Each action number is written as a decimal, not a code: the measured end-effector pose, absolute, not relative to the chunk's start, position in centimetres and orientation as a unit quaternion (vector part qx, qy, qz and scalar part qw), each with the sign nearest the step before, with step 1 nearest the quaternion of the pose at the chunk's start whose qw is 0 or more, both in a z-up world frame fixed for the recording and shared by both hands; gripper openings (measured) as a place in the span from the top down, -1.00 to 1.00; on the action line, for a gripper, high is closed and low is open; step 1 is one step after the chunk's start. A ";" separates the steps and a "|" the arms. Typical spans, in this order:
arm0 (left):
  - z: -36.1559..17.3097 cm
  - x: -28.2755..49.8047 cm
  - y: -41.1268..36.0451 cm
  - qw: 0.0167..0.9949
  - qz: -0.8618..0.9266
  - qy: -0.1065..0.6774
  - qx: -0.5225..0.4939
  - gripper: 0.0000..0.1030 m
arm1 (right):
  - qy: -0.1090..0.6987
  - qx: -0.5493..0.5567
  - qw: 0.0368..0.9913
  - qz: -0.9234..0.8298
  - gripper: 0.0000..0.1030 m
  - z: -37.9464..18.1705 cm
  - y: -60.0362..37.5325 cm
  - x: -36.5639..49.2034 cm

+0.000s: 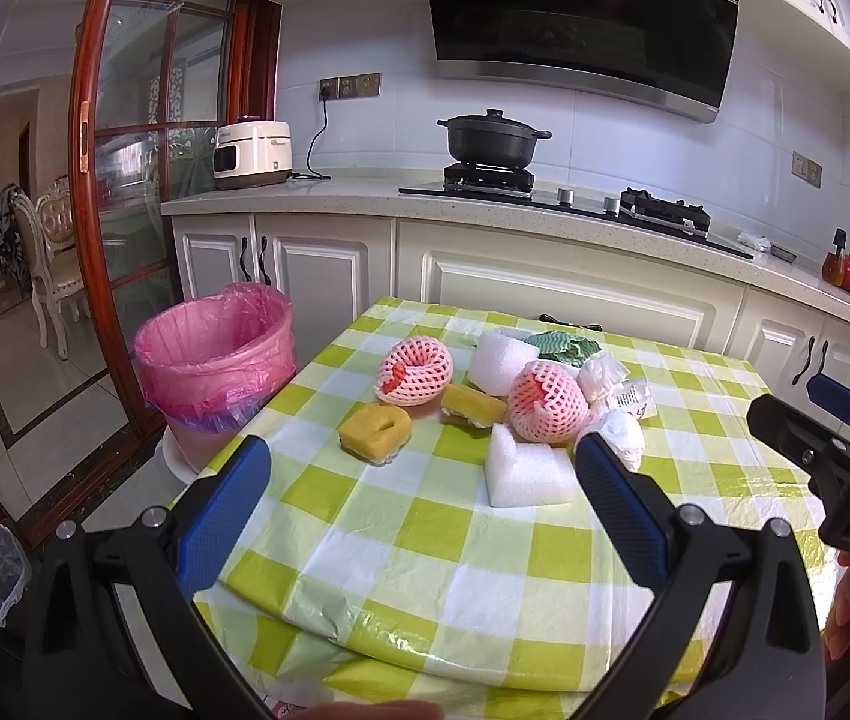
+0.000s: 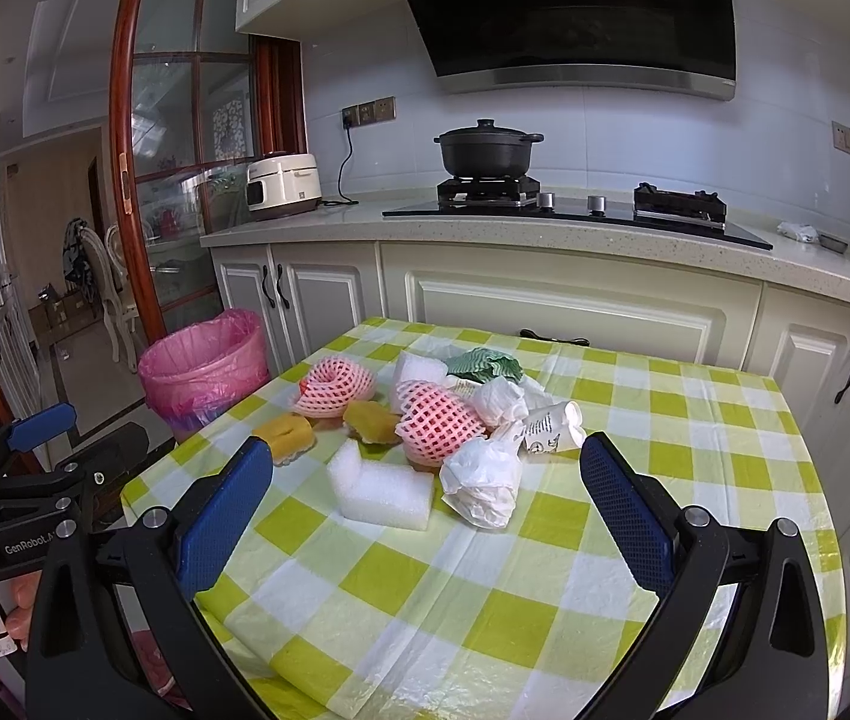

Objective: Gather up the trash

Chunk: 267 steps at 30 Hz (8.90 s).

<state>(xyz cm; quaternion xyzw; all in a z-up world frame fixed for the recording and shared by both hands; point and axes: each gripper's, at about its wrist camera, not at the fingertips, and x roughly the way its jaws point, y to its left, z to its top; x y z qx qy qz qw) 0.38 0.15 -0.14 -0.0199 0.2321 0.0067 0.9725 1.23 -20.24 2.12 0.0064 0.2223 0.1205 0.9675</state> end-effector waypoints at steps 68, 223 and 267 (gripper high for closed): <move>-1.5 4.5 2.4 0.964 0.015 0.263 -0.024 -0.91 | 0.265 0.027 0.959 0.093 -0.87 -2.2 -22.0 5.0; -10.3 15.3 5.1 0.957 0.049 0.276 -0.072 -0.65 | 0.336 0.072 0.922 0.180 -0.50 -10.6 -17.6 14.6; -8.6 14.3 5.3 0.962 0.042 0.262 -0.071 -0.67 | 0.357 0.011 0.905 0.232 -0.03 -11.4 -15.1 13.4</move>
